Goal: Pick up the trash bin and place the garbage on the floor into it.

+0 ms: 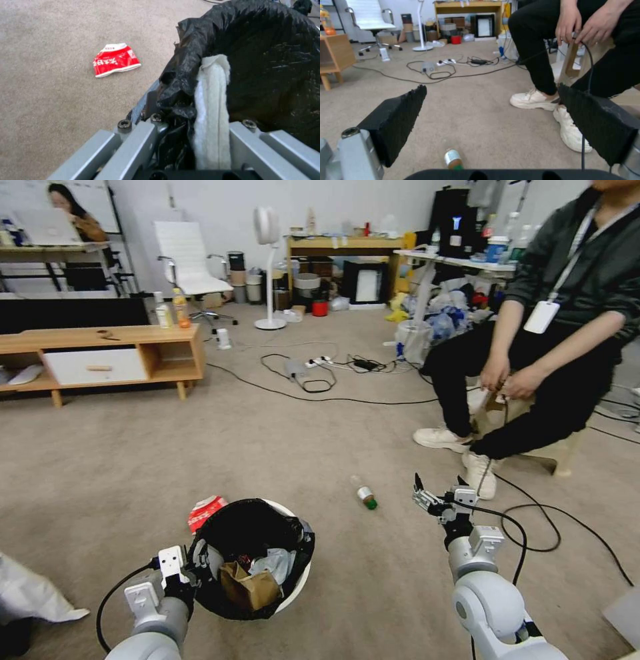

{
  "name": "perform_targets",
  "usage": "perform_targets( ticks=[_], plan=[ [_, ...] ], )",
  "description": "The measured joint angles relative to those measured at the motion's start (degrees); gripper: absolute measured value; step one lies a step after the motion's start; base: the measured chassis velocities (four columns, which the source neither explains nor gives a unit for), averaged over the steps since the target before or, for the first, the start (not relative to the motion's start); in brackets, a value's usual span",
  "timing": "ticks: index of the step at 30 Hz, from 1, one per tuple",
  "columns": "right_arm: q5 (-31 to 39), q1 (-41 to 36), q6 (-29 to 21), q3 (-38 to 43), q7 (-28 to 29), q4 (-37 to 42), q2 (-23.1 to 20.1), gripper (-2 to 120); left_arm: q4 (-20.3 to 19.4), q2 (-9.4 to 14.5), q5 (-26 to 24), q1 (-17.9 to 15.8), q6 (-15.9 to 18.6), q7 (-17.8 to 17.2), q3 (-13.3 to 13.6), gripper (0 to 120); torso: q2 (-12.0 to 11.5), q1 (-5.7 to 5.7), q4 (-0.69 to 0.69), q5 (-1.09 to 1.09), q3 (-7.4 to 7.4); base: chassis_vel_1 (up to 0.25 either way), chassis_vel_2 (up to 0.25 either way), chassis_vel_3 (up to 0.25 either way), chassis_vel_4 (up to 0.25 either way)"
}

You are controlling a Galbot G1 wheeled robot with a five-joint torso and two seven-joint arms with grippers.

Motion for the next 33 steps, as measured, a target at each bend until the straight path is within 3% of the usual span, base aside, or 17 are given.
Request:
perform_targets(
  ticks=[33],
  plan=[
    [-5.1,-1.2,0.1,-1.2,-1.6,-0.8,1.8,100,0.5,0.1,-0.3,-0.4,-0.2,-0.1,-0.1,6,0.0,0.0,-0.01,0.0,0.0,0.0,0.0,0.0,0.0]
  ],
)
